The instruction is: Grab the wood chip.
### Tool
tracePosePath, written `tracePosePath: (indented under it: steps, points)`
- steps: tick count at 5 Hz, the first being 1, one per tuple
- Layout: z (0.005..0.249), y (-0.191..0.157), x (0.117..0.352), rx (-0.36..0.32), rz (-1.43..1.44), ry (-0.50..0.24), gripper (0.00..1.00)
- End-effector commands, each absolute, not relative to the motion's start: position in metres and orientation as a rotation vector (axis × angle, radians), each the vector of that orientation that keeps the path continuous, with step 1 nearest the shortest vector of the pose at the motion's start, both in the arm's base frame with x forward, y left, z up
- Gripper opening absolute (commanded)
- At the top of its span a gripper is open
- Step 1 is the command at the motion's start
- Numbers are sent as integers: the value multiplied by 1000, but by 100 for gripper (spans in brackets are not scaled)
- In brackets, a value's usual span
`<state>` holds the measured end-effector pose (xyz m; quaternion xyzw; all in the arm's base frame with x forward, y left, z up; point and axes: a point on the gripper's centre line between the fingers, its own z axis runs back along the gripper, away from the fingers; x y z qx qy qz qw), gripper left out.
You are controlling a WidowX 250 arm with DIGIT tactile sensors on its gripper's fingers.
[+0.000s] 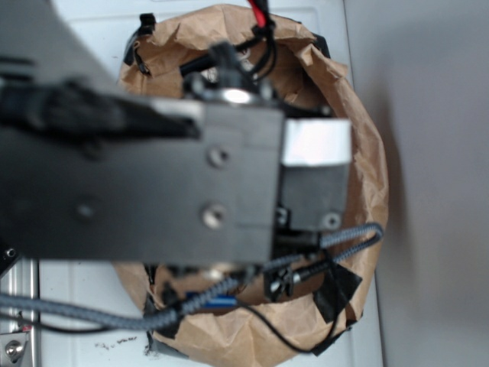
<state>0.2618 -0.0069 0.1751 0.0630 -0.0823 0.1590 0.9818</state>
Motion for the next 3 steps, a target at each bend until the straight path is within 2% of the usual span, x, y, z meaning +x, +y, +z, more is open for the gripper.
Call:
tracePosePath:
  steps: [1,2,3]
  points:
    - [162,-7,251,61,396,-230,100]
    - [122,-6,257,65,383,-187,100]
    - [95,-14,247,47,386,-209,100]
